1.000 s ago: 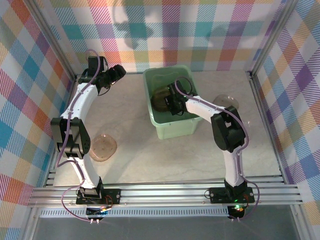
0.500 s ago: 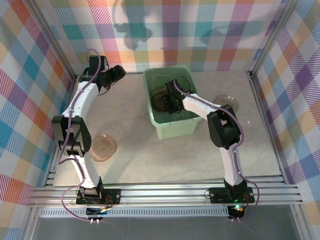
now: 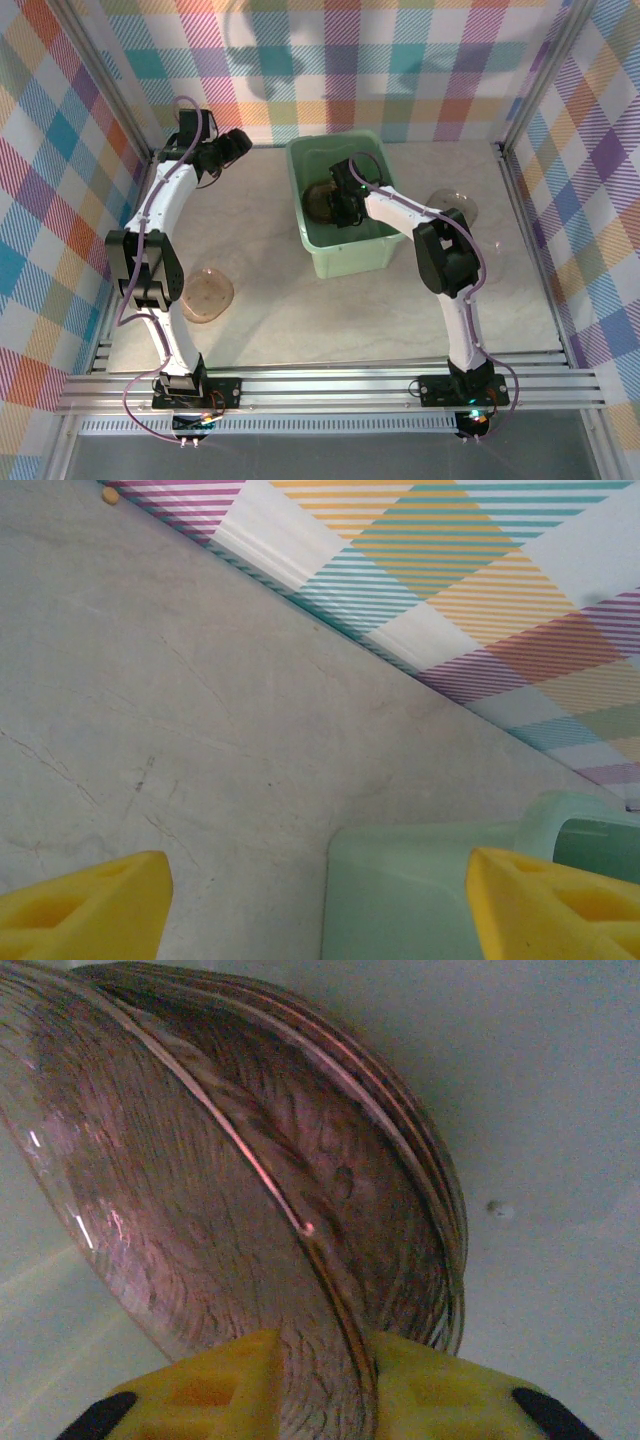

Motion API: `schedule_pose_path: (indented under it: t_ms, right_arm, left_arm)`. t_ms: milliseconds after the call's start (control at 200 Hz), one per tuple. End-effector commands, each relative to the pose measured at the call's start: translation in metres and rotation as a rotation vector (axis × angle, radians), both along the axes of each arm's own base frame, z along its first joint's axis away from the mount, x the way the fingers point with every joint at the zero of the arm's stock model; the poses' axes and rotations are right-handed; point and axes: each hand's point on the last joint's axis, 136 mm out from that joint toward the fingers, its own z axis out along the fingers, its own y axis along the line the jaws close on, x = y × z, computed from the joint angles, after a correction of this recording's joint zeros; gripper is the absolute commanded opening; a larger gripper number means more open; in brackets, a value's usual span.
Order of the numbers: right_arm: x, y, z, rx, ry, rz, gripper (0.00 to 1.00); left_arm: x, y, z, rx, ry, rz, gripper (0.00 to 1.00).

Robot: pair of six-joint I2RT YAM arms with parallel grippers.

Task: Place the plates into the plastic bin on the countertop

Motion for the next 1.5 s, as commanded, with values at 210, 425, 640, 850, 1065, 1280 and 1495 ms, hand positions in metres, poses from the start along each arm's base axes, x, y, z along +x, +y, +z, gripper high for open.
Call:
schedule_pose_path:
  t_ms: [210, 425, 640, 850, 1065, 1280, 1495]
  right_arm:
    - [-0.012, 0.001, 0.004, -0.001, 0.033, 0.024, 0.55]
    - [-0.015, 0.002, 0.012, -0.001, 0.021, 0.064, 0.77]
    - [-0.023, -0.005, 0.021, -0.031, 0.022, 0.084, 0.83]
    - [-0.020, -0.008, 0.037, -0.069, -0.044, 0.116, 0.99]
    - [-0.017, -0.005, 0.045, -0.083, -0.093, 0.145, 0.99]
    - [-0.015, -0.010, 0.063, -0.128, -0.169, 0.181, 0.99]
    - [-0.023, -0.027, 0.081, -0.202, -0.253, 0.214, 0.99]
  left_arm:
    - [0.007, 0.006, 0.003, 0.002, -0.006, 0.009, 0.77]
    - [0.012, 0.004, 0.007, -0.015, -0.021, 0.007, 0.77]
    - [0.010, 0.003, 0.007, -0.017, -0.024, 0.003, 0.77]
    - [0.007, 0.004, 0.006, -0.009, -0.021, 0.001, 0.77]
    - [0.001, 0.004, 0.008, -0.007, -0.027, -0.004, 0.77]
    - [-0.013, 0.013, 0.007, 0.031, 0.008, 0.022, 0.77]
    - [-0.039, 0.031, -0.005, 0.070, 0.104, 0.075, 0.78]
